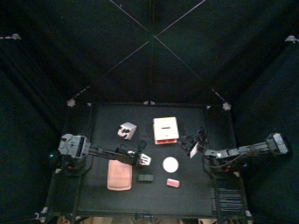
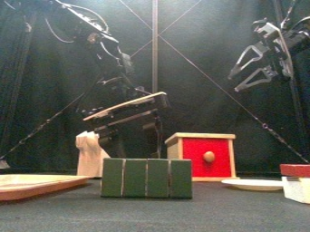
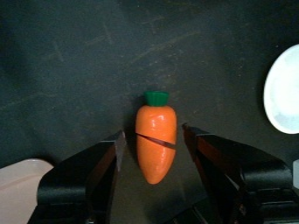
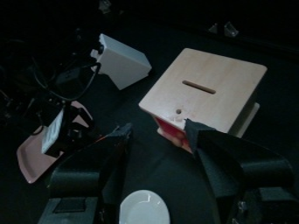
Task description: Grab salmon sushi
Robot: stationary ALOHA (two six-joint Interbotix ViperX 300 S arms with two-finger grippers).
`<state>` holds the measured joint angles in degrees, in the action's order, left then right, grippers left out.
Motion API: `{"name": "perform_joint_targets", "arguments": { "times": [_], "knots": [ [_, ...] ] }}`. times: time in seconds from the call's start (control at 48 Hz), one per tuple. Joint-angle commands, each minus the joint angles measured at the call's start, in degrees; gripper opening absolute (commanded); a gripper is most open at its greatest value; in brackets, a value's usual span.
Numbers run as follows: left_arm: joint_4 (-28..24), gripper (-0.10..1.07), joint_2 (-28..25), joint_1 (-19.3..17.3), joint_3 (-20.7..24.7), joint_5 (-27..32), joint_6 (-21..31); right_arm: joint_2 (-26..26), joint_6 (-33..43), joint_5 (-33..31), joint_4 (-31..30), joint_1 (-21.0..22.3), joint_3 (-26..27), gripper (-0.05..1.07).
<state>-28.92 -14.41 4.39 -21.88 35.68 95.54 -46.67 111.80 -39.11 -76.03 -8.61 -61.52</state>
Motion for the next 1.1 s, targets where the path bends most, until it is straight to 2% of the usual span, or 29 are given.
{"name": "perform_joint_targets", "arguments": {
  "times": [0.0, 0.188, 0.521, 0.729, 0.854, 1.083],
  "knots": [
    [-1.76, 0.90, 2.99, -0.09, 0.35, 0.09, -0.44, 0.18, -0.18, 0.26, 0.79, -0.18, 0.62, 0.85],
    [-5.36, 0.90, 7.56, 0.09, -2.20, 0.18, -1.67, 0.18, -0.18, 1.32, 0.26, -0.35, 1.41, 0.85],
    [-11.87, 0.90, 18.81, 0.09, -12.39, -0.53, -2.64, 0.53, 0.97, 1.49, -1.49, 0.53, 3.34, 0.85],
    [-18.11, 0.90, 23.91, -0.35, -17.84, -3.60, -2.72, 0.44, -0.09, 3.34, 9.23, 0.18, 4.31, 0.86],
    [-22.24, 0.90, 26.37, -0.44, -20.04, -7.03, -2.72, -0.09, -0.09, 8.35, 14.50, -0.18, 4.31, 0.86],
    [-30.41, 0.90, 31.38, -0.70, -24.26, -12.92, -2.81, 2.37, -0.18, 26.46, 21.62, -2.20, 4.04, 0.86]
  ]
}}
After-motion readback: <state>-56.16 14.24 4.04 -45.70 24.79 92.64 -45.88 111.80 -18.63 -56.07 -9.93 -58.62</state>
